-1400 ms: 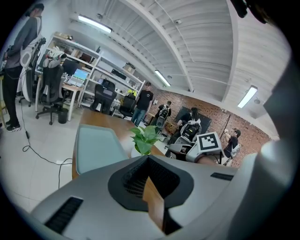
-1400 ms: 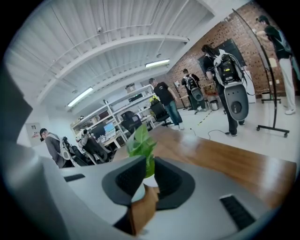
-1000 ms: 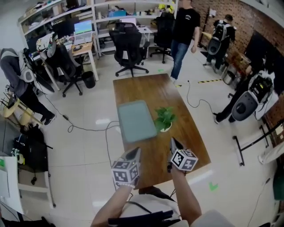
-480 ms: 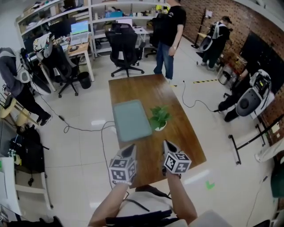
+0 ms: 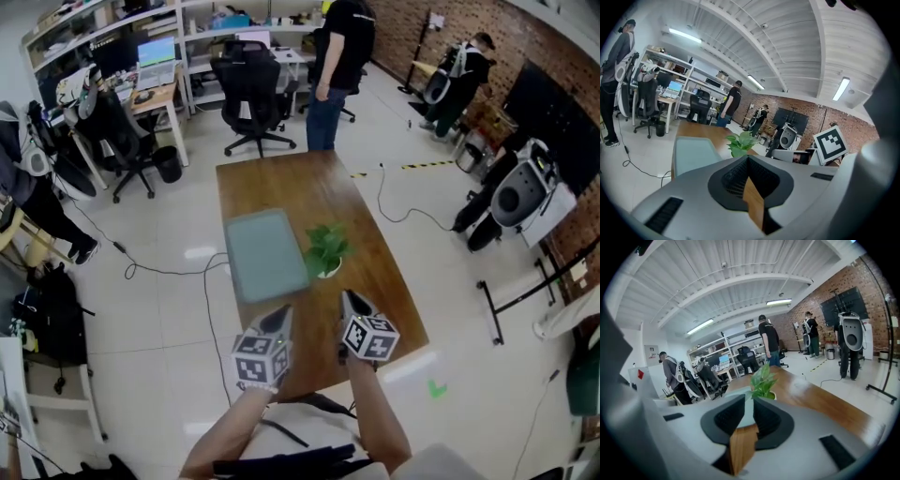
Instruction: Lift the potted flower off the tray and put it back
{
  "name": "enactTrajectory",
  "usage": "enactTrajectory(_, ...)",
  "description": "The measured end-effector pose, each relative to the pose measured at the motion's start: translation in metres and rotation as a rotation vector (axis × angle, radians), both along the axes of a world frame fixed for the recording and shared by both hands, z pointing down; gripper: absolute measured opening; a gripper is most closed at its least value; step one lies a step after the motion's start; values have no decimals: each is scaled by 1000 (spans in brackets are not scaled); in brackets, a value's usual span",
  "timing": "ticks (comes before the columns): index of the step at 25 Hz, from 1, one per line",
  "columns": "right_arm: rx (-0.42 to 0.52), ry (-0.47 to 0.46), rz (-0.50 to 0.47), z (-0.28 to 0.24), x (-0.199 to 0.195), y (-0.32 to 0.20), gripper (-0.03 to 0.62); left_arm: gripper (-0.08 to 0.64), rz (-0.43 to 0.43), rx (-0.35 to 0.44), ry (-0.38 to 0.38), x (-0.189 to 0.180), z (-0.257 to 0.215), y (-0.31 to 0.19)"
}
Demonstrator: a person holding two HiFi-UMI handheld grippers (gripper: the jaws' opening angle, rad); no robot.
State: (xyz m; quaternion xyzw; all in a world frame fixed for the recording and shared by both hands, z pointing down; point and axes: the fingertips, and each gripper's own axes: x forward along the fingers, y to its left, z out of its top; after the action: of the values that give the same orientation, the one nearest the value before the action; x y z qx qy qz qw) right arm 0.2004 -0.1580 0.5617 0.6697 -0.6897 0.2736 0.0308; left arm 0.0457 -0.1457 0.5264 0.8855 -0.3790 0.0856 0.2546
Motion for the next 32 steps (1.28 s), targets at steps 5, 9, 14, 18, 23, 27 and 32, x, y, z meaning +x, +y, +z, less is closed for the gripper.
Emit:
enactTrajectory(5,-29,-10,28,20,29,-35,150,-5,56,-8,-8,30,4,-6)
enactTrajectory(9,-62,3,23,36,51,-65,153,-5,82,-21,-12,48,7,-12)
enactTrajectory(14,-116,19,5,60,72,-101,152,-5,102,-34,-23,71,15,-24)
enactTrajectory(18,-168,2,-34,87,78,-119,124,-5,101,-44,-23,84,21,-35)
enactTrajectory(23,-188,-21,-79,106,73,-136,118,-5,94,-53,-31,92,30,-40)
enactTrajectory(27,-182,-57,-91,111,73,-146,106,-5,87,-66,-46,92,35,-43)
enactTrajectory(32,-190,-61,-104,116,67,-155,92,-5,74,-83,-67,85,41,-41)
